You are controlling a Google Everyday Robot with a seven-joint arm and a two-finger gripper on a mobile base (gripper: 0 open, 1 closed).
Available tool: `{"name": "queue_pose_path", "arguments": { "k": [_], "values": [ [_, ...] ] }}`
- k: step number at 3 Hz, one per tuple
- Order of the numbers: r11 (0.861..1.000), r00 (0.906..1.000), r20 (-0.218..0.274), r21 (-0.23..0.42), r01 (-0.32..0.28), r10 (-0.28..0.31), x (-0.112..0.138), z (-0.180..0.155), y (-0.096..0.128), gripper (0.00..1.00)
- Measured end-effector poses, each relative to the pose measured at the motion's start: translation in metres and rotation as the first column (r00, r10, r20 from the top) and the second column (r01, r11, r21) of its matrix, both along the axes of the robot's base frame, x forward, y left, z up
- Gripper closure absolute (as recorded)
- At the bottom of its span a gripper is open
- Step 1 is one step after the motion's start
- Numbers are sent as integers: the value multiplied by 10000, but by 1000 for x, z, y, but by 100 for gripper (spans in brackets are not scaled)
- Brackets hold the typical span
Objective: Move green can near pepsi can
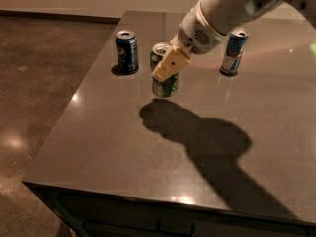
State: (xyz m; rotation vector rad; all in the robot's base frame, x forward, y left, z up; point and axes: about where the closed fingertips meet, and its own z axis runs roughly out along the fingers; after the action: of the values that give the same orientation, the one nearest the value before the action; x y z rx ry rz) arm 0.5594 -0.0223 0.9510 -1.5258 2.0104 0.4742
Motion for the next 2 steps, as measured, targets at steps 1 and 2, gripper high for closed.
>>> {"name": "queue_pose_path", "arguments": {
  "k": [1, 2],
  "values": [
    [9993, 9992, -133, -28, 376, -376, 24, 0, 17, 100],
    [9971, 9967, -260, 25, 765, -764, 53, -10, 35, 100]
  ]
}}
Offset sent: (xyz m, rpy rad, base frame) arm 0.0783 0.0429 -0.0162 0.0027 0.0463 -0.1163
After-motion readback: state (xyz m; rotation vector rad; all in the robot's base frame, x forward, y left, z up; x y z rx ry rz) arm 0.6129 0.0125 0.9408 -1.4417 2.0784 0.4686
